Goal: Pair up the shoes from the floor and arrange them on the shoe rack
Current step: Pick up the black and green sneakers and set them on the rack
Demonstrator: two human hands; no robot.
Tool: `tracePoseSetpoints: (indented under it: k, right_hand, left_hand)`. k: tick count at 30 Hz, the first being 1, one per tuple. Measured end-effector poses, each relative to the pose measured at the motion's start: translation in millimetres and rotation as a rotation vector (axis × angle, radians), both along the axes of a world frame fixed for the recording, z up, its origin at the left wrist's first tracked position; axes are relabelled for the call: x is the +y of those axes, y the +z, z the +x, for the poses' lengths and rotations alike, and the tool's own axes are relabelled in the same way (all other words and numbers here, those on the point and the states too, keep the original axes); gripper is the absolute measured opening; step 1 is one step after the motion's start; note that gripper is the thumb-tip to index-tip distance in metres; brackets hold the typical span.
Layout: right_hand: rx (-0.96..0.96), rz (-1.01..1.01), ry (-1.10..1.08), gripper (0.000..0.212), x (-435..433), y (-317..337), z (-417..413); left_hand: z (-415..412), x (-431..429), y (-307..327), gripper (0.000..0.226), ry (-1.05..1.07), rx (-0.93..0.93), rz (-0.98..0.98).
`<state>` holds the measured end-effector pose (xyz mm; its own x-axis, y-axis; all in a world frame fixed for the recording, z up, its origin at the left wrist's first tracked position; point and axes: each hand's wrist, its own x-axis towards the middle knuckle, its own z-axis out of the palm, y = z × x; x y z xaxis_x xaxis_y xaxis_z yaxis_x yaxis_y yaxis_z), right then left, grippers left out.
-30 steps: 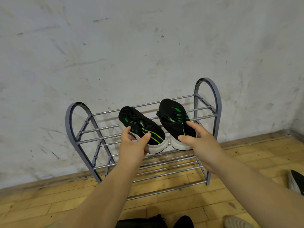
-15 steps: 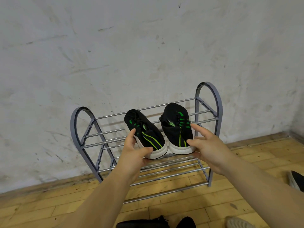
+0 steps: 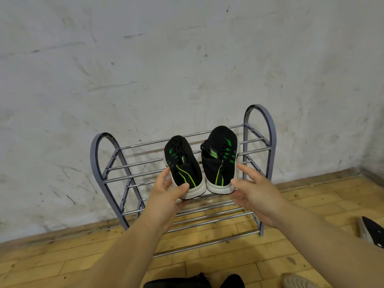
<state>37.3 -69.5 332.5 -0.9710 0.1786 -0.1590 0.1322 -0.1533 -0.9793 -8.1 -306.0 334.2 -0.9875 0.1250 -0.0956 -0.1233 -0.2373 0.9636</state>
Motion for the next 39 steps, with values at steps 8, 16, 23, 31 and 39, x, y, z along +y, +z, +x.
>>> tracePoseSetpoints:
  k: [8, 16, 23, 31, 39]
  right_hand:
    - [0.029, 0.003, -0.076, 0.064, -14, -3, -12]
    - [-0.01, -0.136, -0.074, 0.065, -15, -2, -15]
    - [0.014, -0.104, 0.038, 0.068, -11, 9, -3]
    - [0.017, -0.079, 0.078, 0.066, 11, 25, 35]
    - [-0.116, -0.012, 0.075, 0.063, 26, 34, 85]
  left_hand:
    - [5, 3, 1, 0.09, -0.045, -0.027, 0.059]
    - [7, 6, 2, 0.077, 0.005, -0.07, 0.06]
    - [14, -1, 9, 0.079, -0.075, 0.006, -0.046]
    - [43, 0, 12, 0.079, -0.156, 0.037, -0.053]
    - [76, 8, 9, 0.079, -0.299, -0.027, -0.021]
